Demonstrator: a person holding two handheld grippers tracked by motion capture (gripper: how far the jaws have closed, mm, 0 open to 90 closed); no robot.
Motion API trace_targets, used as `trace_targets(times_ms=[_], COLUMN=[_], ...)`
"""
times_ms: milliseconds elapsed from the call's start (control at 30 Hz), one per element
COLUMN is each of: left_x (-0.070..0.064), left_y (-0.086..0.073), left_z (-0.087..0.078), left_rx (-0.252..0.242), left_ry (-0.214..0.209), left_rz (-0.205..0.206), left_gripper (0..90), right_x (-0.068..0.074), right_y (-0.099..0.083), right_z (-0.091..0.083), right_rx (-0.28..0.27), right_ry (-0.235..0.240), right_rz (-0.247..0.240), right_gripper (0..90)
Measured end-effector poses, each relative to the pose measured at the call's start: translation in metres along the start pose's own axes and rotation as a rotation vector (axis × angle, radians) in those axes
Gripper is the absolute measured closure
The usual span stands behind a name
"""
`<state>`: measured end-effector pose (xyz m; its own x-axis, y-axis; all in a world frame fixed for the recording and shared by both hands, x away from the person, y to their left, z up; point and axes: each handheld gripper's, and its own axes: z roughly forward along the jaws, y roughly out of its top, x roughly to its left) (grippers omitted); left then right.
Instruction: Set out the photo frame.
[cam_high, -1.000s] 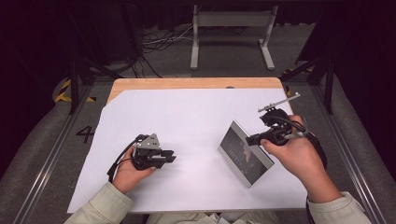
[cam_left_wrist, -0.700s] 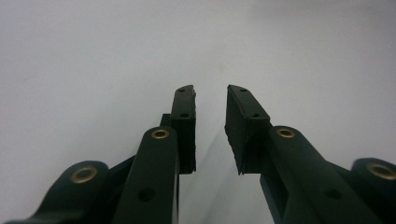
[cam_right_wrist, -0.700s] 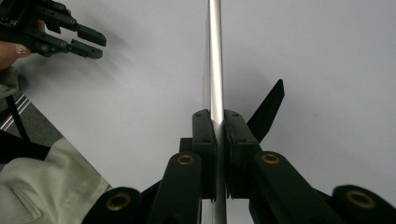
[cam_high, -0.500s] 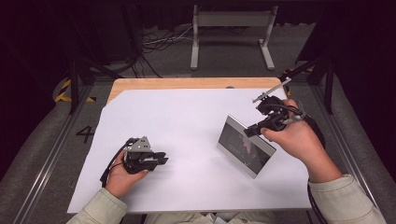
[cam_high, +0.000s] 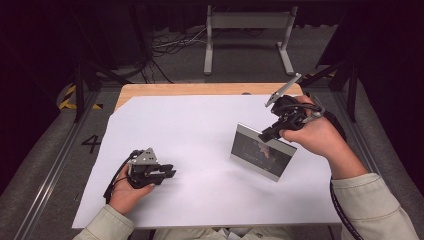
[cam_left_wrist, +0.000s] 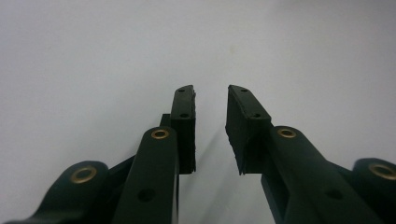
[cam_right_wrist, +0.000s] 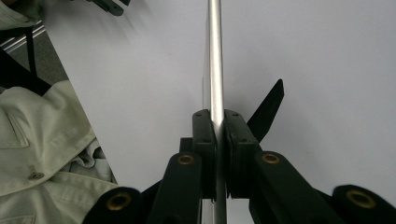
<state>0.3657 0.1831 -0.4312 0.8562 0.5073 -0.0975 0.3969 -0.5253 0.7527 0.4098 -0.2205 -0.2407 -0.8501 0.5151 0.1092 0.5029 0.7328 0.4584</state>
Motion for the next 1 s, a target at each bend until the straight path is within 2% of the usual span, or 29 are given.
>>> trace_targets(times_ms=[133,200,267,400,567,1000], left_x=[0.001,0.001,0.001,0.001,0.002,0.001], left_y=[-0.001,0.0,0.0,0.0,0.001,0.0], left_z=[0.0,0.001,0.001,0.002,0.002,0.002], left_rx=[0.001,0.0,0.004,0.005,0.006,0.003], left_ry=[0.002,0.0,-0.002,-0.002,-0.003,-0.001], left_rz=[-0.005,-0.003,0.001,0.0,0.0,-0.007], left_gripper=[73.3,73.3,73.2,73.2,73.0,72.6], right_x=[-0.003,-0.002,-0.002,-0.002,-0.005,-0.023], right_y=[0.003,0.005,0.006,0.009,0.01,0.003], right_z=[0.001,0.002,0.003,0.004,0.005,0.009], right_rx=[-0.002,0.002,0.002,-0.001,-0.003,-0.016], right_ry=[0.017,0.024,0.036,0.062,0.082,0.112], right_rz=[-0.058,-0.102,-0.17,-0.247,-0.265,-0.268], right_gripper=[85.1,85.1,85.1,85.1,85.1,85.1])
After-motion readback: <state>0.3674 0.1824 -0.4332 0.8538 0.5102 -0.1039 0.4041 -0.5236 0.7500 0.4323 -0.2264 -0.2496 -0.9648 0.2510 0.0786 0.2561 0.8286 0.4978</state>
